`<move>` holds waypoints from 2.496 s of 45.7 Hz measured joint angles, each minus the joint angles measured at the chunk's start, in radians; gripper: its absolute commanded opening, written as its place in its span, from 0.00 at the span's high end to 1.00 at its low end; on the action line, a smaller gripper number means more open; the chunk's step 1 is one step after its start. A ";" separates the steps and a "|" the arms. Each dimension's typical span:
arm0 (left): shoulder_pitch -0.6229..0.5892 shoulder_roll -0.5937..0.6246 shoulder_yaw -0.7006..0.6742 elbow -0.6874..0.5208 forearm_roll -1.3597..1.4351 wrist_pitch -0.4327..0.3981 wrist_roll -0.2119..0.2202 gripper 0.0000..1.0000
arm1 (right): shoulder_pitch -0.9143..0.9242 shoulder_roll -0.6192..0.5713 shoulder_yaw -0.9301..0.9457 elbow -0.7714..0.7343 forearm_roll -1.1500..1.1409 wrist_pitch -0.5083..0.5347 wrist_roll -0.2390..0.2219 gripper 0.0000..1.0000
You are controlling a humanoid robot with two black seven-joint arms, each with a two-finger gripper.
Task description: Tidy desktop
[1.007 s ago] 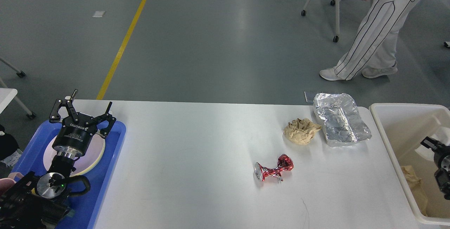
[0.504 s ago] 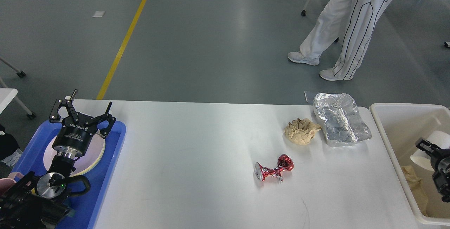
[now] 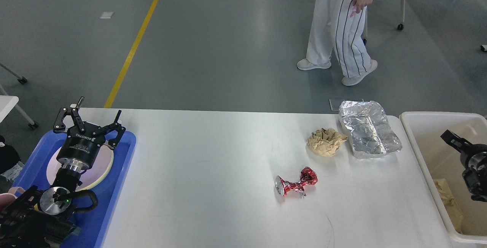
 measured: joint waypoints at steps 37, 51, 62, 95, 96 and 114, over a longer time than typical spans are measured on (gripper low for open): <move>0.000 0.000 0.000 -0.001 0.001 0.000 0.000 0.02 | 0.932 -0.066 -0.026 1.137 -0.115 0.349 0.004 0.00; 0.000 0.000 0.000 -0.001 0.001 0.000 0.001 0.02 | 0.954 -0.065 -0.049 1.177 -0.145 0.347 0.003 0.00; 0.000 0.000 0.000 0.000 0.001 0.000 0.000 0.02 | 0.819 -0.155 -0.089 1.063 -0.144 0.341 0.003 0.00; 0.000 0.000 0.000 -0.001 0.000 0.000 0.000 0.02 | 0.165 -0.077 0.247 0.462 0.035 0.199 -0.004 0.01; 0.000 0.000 0.000 -0.001 0.000 0.000 0.000 0.02 | 0.155 -0.072 0.263 0.452 0.039 0.194 -0.004 0.02; 0.000 0.000 0.000 -0.001 0.000 0.000 0.000 0.02 | 0.040 0.021 0.424 0.352 0.103 0.073 -0.017 0.49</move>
